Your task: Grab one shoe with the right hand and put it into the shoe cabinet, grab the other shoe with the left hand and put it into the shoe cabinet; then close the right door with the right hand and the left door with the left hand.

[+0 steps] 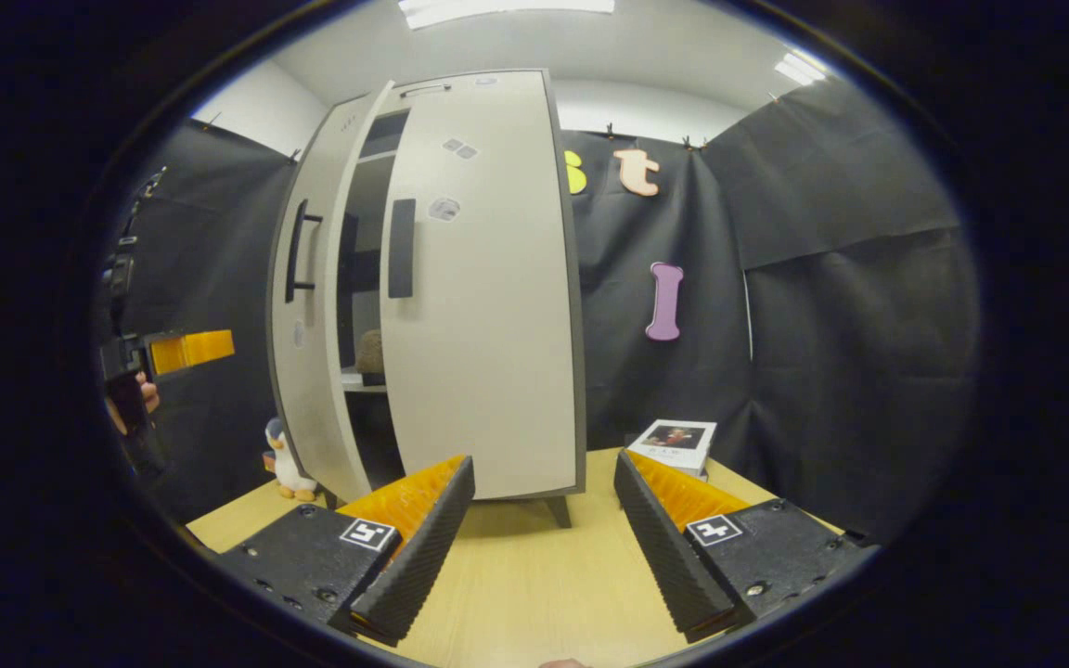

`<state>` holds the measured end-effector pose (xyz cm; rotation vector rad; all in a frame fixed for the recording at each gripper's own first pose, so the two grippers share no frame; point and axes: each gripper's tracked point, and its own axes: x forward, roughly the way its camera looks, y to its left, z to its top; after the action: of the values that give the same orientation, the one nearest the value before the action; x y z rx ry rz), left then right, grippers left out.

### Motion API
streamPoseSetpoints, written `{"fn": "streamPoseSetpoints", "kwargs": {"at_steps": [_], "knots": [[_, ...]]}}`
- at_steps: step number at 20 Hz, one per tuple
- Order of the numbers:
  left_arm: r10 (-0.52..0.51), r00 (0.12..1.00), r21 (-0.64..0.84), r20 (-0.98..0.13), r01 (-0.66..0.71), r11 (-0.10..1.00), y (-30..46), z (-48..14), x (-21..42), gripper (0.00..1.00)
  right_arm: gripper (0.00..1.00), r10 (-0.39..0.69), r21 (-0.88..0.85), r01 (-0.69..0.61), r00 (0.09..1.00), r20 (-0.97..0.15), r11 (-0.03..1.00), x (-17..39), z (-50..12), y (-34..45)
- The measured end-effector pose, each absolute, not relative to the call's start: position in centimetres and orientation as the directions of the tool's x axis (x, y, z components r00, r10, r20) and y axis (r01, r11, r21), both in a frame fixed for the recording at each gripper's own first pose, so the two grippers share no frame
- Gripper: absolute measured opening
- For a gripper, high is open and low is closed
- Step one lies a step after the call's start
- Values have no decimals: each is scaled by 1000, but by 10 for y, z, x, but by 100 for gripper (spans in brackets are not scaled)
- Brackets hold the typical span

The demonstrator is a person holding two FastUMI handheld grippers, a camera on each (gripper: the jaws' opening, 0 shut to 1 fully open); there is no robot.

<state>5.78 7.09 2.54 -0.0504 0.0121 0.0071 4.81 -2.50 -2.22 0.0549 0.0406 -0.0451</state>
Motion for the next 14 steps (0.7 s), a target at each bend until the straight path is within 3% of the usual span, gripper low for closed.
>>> {"fn": "streamPoseSetpoints", "kwargs": {"at_steps": [3, 4, 7, 10, 11, 12, 14], "knots": [[-21, 999, -108, -38, 17, 994, 60, 7, 42, 99, 95, -34, 43, 36, 998, -46, 998, 45, -23, -21], [-28, 999, -116, -38, 23, 993, 57, 4, 37, 95, 99, -34, 40, 36, 998, -50, 999, 44, -24, -20], [-18, 999, -95, -38, 15, 995, 54, -5, 26, 95, 94, -28, 43, 30, 998, -60, 999, 40, -27, -19], [-19, 997, -100, -77, 12, 995, 46, -20, 18, 95, 99, -33, 45, 36, 997, -68, 998, 38, -30, -18], [-24, 996, -106, -84, 15, 994, 43, -22, 15, 95, 94, -37, 47, 40, 997, -67, 998, 37, -30, -20], [-28, 996, -111, -88, 18, 994, 42, -24, 13, 95, 99, -37, 51, 41, 997, -67, 998, 37, -30, -20], [-39, 995, -122, -89, 28, 992, 38, -24, 11, 95, 94, -36, 58, 40, 997, -68, 998, 35, -31, -19]]}}
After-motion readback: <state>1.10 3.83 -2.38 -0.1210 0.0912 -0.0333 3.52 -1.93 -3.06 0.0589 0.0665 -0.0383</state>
